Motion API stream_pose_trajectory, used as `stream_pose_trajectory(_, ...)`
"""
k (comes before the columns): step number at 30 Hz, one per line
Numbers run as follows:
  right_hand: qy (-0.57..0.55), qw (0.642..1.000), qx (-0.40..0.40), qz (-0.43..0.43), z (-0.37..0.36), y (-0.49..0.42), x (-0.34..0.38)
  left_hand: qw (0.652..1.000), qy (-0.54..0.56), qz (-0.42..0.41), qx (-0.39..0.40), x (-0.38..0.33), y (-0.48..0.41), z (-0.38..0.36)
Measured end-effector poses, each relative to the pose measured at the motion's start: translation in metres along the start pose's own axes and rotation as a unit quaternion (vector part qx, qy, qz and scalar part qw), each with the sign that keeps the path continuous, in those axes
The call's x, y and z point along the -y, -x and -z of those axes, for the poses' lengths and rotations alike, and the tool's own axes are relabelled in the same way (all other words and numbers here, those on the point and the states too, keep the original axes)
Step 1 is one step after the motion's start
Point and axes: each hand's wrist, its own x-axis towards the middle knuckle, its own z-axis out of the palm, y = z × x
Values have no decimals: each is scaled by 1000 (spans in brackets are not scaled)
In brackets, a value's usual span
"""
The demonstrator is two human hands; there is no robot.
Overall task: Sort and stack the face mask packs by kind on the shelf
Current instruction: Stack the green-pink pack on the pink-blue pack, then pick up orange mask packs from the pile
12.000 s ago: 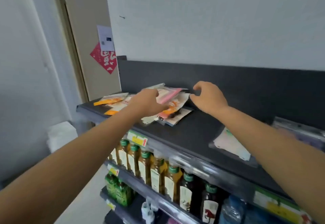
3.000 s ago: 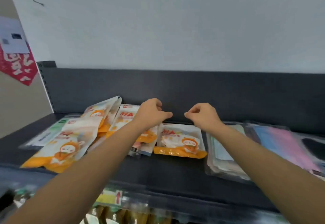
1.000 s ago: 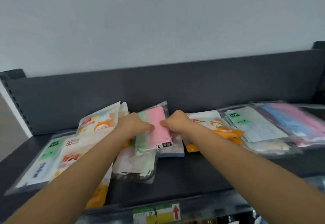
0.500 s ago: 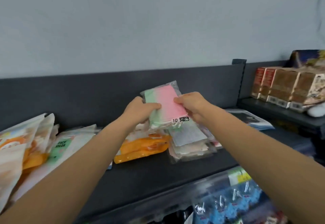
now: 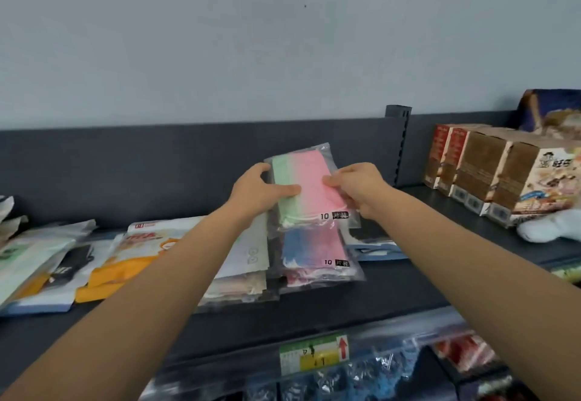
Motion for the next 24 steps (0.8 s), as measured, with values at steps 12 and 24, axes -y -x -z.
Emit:
stream_pose_trajectory(12, 282, 955, -40, 85, -12, -6, -58, 939, -341, -35, -19, 16, 21, -19)
stream_pose_trajectory(24, 210, 924, 98, 303, -143, 64, -5, 922, -358, 65, -136, 58, 87, 138)
